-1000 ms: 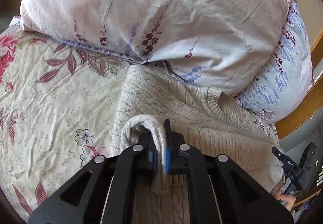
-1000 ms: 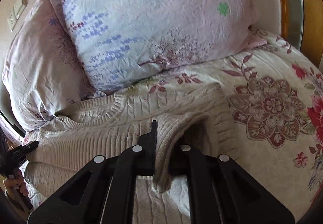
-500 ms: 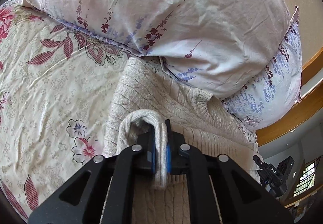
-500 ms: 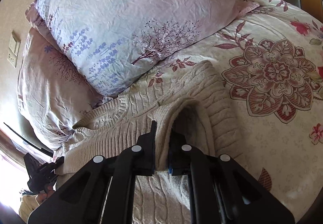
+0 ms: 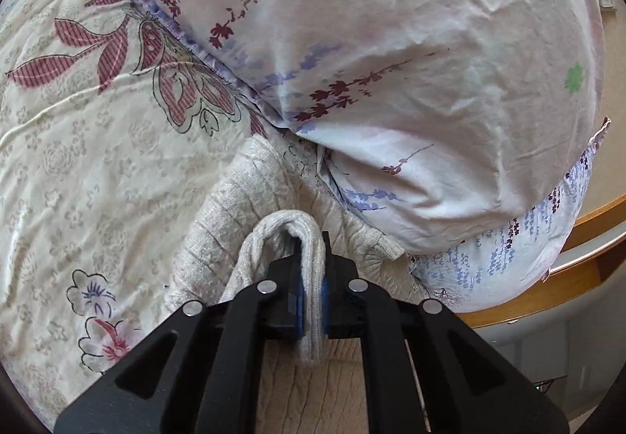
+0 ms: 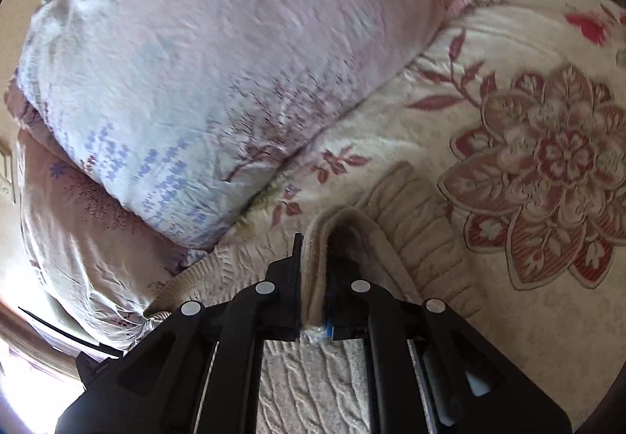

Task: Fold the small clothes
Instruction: 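Lay the held hem onto the collar and open both grippers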

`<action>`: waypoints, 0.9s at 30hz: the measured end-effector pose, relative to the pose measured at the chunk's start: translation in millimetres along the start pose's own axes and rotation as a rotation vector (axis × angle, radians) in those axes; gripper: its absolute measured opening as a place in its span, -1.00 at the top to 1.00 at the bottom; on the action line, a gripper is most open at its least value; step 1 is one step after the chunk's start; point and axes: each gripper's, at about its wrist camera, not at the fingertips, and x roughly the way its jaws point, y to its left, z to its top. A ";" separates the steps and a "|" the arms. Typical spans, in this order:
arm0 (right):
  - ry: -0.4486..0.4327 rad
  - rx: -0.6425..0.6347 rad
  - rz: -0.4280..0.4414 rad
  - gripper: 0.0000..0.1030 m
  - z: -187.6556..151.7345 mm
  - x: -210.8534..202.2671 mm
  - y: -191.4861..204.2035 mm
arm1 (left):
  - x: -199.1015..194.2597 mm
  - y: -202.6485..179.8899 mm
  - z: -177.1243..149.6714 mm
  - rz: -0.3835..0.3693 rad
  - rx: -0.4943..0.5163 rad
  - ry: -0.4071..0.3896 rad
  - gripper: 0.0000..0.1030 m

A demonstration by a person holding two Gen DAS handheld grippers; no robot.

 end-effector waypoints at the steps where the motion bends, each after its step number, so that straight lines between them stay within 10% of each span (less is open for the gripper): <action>1: -0.008 -0.015 -0.004 0.84 1.1 -2.0 2.6 | -1.4 -2.3 -0.6 0.002 0.016 -0.004 0.87; 14: 0.002 0.126 0.082 0.76 19.7 11.7 -3.2 | 0.9 2.8 7.5 -0.058 -0.060 -0.030 0.85; 20: -0.029 0.124 0.163 -0.32 29.7 12.2 12.8 | -12.8 0.4 11.9 -0.121 -0.082 -0.109 0.40; 27: 0.003 0.058 0.077 -0.37 29.3 25.3 22.2 | -14.8 -8.9 14.1 -0.035 -0.010 -0.137 0.39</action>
